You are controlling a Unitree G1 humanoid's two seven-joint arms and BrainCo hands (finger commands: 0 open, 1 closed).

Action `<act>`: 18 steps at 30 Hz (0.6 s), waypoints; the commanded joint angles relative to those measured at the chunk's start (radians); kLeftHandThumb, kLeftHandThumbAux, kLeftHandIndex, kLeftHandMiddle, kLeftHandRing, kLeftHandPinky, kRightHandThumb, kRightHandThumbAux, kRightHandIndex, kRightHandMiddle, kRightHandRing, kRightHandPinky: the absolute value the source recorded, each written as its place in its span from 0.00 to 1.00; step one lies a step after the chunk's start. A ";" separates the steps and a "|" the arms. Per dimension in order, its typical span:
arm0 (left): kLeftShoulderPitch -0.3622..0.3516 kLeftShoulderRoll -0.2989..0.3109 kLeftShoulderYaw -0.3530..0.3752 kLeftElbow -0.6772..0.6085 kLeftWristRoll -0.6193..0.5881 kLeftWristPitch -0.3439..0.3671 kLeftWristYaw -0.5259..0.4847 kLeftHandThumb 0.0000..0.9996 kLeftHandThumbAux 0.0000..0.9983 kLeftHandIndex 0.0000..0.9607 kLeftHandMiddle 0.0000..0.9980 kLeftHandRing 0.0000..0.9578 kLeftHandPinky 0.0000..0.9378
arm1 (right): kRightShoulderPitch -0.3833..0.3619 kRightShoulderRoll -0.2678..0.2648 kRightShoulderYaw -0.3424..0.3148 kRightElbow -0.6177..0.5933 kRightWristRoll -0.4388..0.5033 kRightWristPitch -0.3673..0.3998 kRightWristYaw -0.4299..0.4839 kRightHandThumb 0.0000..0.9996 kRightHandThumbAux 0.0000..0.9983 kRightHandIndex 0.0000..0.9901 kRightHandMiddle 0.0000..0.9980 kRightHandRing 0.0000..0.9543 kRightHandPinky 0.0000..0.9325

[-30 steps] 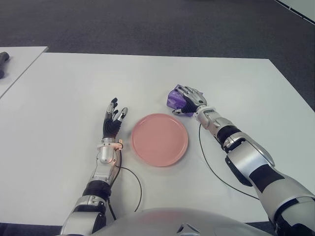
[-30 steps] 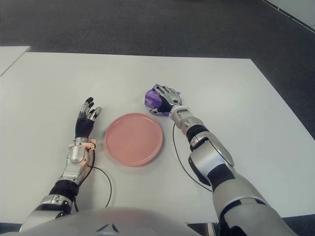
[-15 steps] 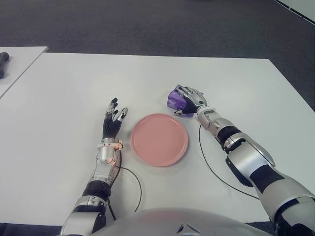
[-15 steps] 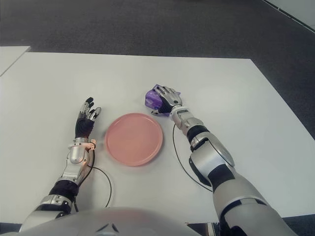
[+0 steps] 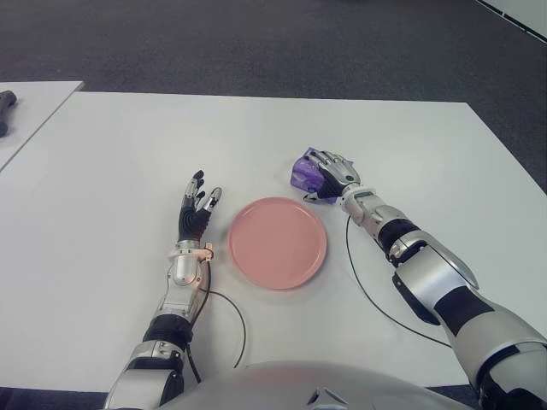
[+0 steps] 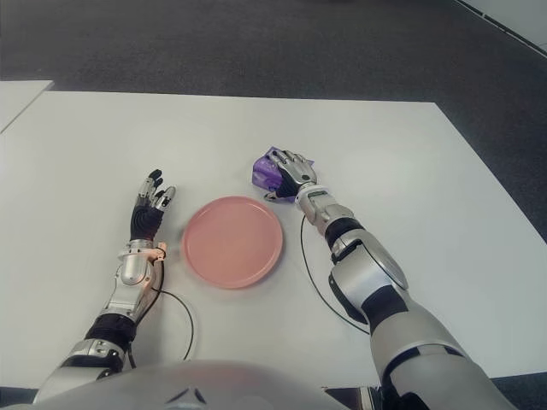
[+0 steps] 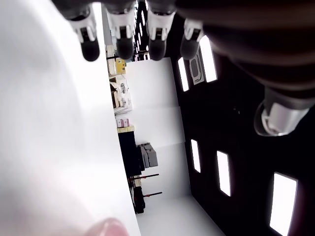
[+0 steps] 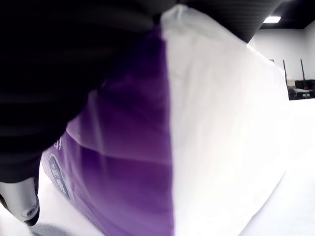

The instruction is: Put the tissue paper into the plate.

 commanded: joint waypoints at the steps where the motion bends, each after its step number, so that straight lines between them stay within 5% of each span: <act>1: 0.043 -0.007 -0.004 0.018 0.009 0.000 0.002 0.00 0.41 0.00 0.00 0.00 0.00 | 0.098 -0.012 0.026 0.050 -0.028 0.016 0.052 0.01 0.62 0.00 0.00 0.00 0.00; 5: 0.044 -0.008 -0.004 0.015 0.012 0.001 0.006 0.00 0.42 0.00 0.00 0.00 0.00 | 0.104 -0.011 0.021 0.049 -0.022 0.014 0.031 0.07 0.60 0.00 0.00 0.00 0.01; 7: 0.045 -0.010 -0.005 0.016 0.013 -0.001 0.007 0.00 0.42 0.00 0.00 0.00 0.00 | 0.113 -0.008 0.016 0.050 -0.018 0.019 0.002 0.19 0.58 0.00 0.03 0.05 0.12; 10: 0.045 -0.012 -0.004 0.016 0.010 0.001 0.006 0.00 0.42 0.00 0.00 0.00 0.00 | 0.127 0.005 0.014 0.050 -0.022 0.045 -0.076 0.41 0.56 0.15 0.22 0.28 0.37; 13: 0.045 -0.014 -0.002 0.015 0.006 0.004 0.005 0.00 0.42 0.00 0.00 0.00 0.00 | 0.145 0.033 0.019 0.046 -0.029 0.082 -0.165 0.73 0.65 0.33 0.43 0.59 0.61; 18: 0.043 -0.015 0.000 0.017 0.002 0.005 0.003 0.00 0.42 0.00 0.00 0.00 0.00 | 0.164 0.070 0.032 0.029 -0.035 0.102 -0.242 0.83 0.68 0.38 0.50 0.74 0.78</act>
